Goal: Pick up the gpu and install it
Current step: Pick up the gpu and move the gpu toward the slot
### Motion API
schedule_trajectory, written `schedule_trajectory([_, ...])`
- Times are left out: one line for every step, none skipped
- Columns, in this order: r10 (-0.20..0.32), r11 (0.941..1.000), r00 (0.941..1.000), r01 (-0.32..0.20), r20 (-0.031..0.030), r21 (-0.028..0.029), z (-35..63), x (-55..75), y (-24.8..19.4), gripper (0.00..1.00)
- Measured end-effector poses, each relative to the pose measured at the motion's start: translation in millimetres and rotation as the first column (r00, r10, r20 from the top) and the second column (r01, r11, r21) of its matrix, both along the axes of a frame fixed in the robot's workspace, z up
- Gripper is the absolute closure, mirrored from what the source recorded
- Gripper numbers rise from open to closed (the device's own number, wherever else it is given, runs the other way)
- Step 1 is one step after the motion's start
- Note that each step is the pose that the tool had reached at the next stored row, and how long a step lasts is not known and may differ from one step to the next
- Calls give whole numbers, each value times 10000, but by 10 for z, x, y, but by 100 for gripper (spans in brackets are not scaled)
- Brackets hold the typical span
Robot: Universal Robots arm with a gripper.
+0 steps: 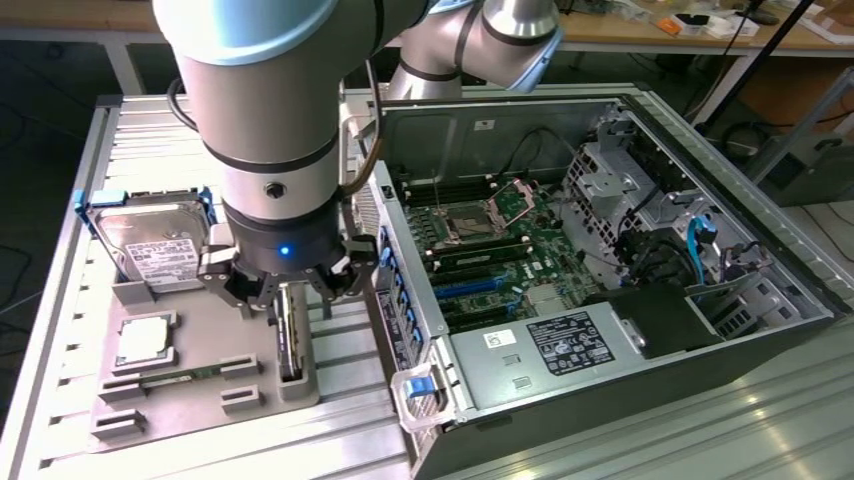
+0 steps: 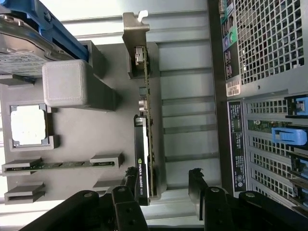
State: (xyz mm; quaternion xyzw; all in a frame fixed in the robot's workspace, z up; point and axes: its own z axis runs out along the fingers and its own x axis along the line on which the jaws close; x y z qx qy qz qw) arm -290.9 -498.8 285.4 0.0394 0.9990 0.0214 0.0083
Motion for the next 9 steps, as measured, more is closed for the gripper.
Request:
schedule_trajectory([0, 10000, 10000, 0, 0, 0, -14, -1, 2, 46])
schedule_trajectory([0, 10000, 10000, 0, 0, 0, -22, -1, 3, 46])
schedule_trajectory([0, 10000, 10000, 0, 0, 1, -29, -2, 3, 46])
schedule_trajectory([0, 10000, 10000, 0, 0, 0, -30, -2, 3, 46])
schedule_trajectory([0, 10000, 10000, 0, 0, 0, -35, -2, 3, 46])
schedule_trajectory([0, 10000, 10000, 0, 1, 1, -37, -2, 4, 46])
schedule_trajectory([0, 10000, 10000, 0, 1, 0, -37, -2, 4, 46])
schedule_trajectory([0, 10000, 10000, 0, 1, 1, -39, -1, 4, 46])
schedule_trajectory([0, 10000, 10000, 0, 1, 1, -42, -1, 4, 46])
